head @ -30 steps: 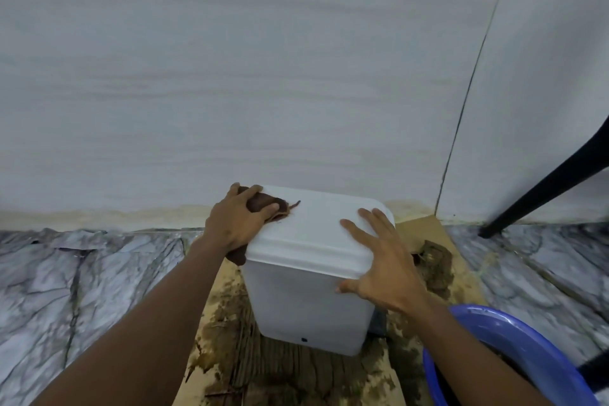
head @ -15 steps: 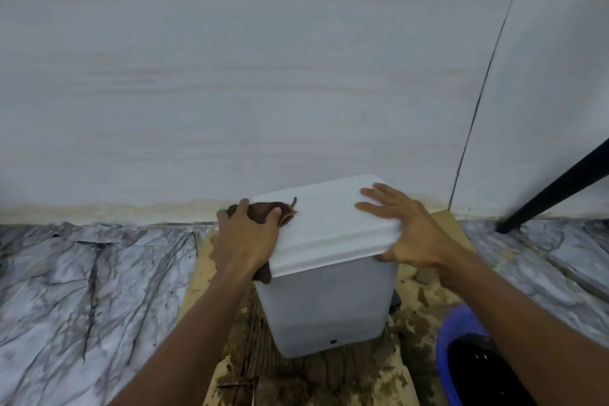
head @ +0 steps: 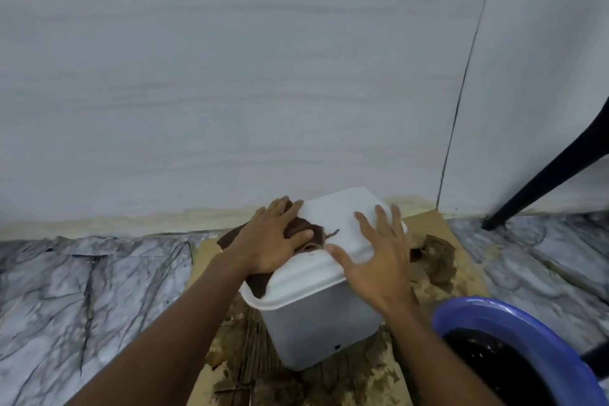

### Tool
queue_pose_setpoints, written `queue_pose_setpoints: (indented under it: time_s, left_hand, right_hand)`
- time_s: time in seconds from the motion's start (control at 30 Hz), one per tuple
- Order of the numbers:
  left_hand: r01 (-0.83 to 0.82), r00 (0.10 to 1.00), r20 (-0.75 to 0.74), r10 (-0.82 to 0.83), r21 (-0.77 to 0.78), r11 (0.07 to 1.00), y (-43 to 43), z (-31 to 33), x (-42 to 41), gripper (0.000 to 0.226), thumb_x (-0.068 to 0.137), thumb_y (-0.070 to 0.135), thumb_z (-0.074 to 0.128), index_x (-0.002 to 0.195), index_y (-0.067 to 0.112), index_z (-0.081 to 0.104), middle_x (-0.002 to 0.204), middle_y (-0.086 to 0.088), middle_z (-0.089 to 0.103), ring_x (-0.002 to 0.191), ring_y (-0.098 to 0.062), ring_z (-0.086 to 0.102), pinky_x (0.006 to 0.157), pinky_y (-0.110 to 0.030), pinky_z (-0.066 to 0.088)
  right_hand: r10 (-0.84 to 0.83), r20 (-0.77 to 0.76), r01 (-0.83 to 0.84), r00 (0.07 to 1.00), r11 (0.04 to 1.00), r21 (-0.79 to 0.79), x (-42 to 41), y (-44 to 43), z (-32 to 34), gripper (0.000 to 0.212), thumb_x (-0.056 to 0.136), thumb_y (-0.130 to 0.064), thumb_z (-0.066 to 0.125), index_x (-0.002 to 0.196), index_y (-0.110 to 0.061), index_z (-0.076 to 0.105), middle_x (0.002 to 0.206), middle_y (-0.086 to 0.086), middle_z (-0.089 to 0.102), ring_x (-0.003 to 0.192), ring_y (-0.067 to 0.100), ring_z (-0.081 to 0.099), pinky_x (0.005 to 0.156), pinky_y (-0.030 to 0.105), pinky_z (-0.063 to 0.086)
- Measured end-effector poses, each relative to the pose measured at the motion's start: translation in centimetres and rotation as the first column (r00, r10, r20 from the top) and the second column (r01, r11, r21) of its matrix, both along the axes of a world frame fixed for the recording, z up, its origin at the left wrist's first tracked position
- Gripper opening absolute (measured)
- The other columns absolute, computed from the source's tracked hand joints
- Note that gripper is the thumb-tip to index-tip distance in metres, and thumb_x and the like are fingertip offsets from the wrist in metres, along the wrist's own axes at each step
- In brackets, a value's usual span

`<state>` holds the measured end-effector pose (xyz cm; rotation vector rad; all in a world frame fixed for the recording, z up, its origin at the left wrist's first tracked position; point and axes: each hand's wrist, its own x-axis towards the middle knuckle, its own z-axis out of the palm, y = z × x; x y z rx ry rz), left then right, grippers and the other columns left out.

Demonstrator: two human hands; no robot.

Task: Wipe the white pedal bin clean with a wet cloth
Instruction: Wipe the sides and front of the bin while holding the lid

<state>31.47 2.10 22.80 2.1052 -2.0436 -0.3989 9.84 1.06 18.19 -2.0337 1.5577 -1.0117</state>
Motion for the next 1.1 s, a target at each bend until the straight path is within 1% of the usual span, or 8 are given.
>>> queue_pose_setpoints:
  time_s: [0.13, 0.23, 0.33, 0.7, 0.8, 0.87, 0.97, 1.1]
  left_hand:
    - [-0.147, 0.988, -0.041, 0.147, 0.006, 0.989, -1.5, 0.4, 0.5, 0.076, 0.095, 0.070, 0.043, 0.159, 0.033, 0.026, 0.160, -0.002, 0.040, 0.141, -0.028, 0.042, 0.115, -0.043, 0.035]
    - [-0.182, 0.982, -0.048, 0.183, 0.040, 0.983, -2.3, 0.7, 0.7, 0.065, 0.089, 0.076, 0.048, 0.139, 0.034, 0.051, 0.133, -0.002, 0.064, 0.113, -0.026, 0.061, 0.096, -0.041, 0.048]
    - [-0.206, 0.977, -0.045, 0.208, 0.056, 0.977, -2.5, 0.8, 0.6, 0.060, 0.085, 0.081, 0.047, 0.125, 0.037, 0.057, 0.119, 0.001, 0.068, 0.101, -0.024, 0.062, 0.087, -0.039, 0.049]
    - [-0.253, 0.956, -0.130, 0.262, 0.083, 0.964, -2.6, 0.9, 0.9, 0.061, 0.082, 0.080, 0.054, 0.114, 0.028, 0.057, 0.108, 0.000, 0.066, 0.094, -0.020, 0.061, 0.088, -0.041, 0.051]
    - [-0.325, 0.927, -0.164, 0.339, 0.103, 0.940, -2.3, 0.9, 1.0, 0.067, 0.083, 0.080, 0.053, 0.118, 0.023, 0.053, 0.113, -0.004, 0.063, 0.098, -0.024, 0.060, 0.086, -0.041, 0.049]
    - [-0.392, 0.892, -0.192, 0.408, 0.117, 0.912, -1.8, 0.8, 1.0, 0.074, 0.081, 0.083, 0.050, 0.121, 0.020, 0.051, 0.117, -0.007, 0.063, 0.101, -0.028, 0.060, 0.088, -0.043, 0.050]
    - [-0.528, 0.818, -0.213, 0.534, 0.088, 0.844, -0.6, 0.7, 0.4, 0.090, 0.078, 0.087, 0.047, 0.133, 0.016, 0.049, 0.126, -0.011, 0.062, 0.111, -0.033, 0.060, 0.094, -0.047, 0.050]
    - [-0.621, 0.734, -0.316, 0.601, 0.046, 0.782, 0.7, 0.7, -1.8, 0.094, 0.076, 0.083, 0.052, 0.139, 0.014, 0.044, 0.135, -0.013, 0.056, 0.120, -0.037, 0.057, 0.101, -0.050, 0.048]
  right_hand:
    - [-0.388, 0.409, 0.274, 0.826, 0.911, 0.309, 2.8, 4.7, 0.2, 0.110, 0.072, -0.046, 0.086, 0.160, -0.026, 0.022, 0.169, -0.007, 0.008, 0.156, 0.015, 0.004, 0.124, 0.047, 0.023]
    - [-0.529, 0.540, 0.223, 0.655, 0.818, 0.531, 4.4, 5.8, 0.0, 0.117, 0.070, -0.036, 0.090, 0.161, -0.023, 0.017, 0.163, 0.003, 0.031, 0.146, 0.027, 0.037, 0.114, 0.049, 0.041]
    - [-0.579, 0.581, 0.132, 0.572, 0.764, 0.631, 5.6, 5.5, 0.4, 0.122, 0.071, -0.033, 0.090, 0.161, -0.026, 0.007, 0.152, 0.007, 0.047, 0.134, 0.029, 0.051, 0.104, 0.043, 0.047]
    - [-0.514, 0.587, 0.065, 0.626, 0.784, 0.617, 5.3, 3.8, 1.4, 0.133, 0.063, -0.029, 0.095, 0.161, -0.019, 0.007, 0.140, 0.002, 0.049, 0.123, 0.024, 0.053, 0.100, 0.037, 0.048]
    - [-0.446, 0.596, 0.007, 0.668, 0.804, 0.594, 4.1, 2.7, 1.7, 0.115, 0.059, -0.025, 0.097, 0.154, -0.015, 0.033, 0.124, -0.002, 0.061, 0.108, 0.019, 0.062, 0.094, 0.035, 0.056]
    - [-0.375, 0.582, -0.048, 0.721, 0.812, 0.582, 3.2, 1.3, 2.1, 0.087, 0.056, -0.022, 0.098, 0.132, -0.014, 0.057, 0.113, -0.001, 0.068, 0.096, 0.016, 0.067, 0.078, 0.030, 0.059]
    - [-0.233, 0.586, -0.176, 0.776, 0.812, 0.556, 2.1, -1.1, 3.4, 0.057, 0.057, -0.013, 0.097, 0.105, -0.020, 0.065, 0.103, -0.001, 0.073, 0.088, 0.013, 0.070, 0.072, 0.029, 0.060]
    - [-0.154, 0.588, -0.268, 0.794, 0.779, 0.567, 1.0, -4.9, 4.8, 0.064, 0.059, -0.005, 0.092, 0.119, -0.014, 0.068, 0.111, 0.001, 0.075, 0.095, 0.022, 0.072, 0.083, 0.039, 0.060]
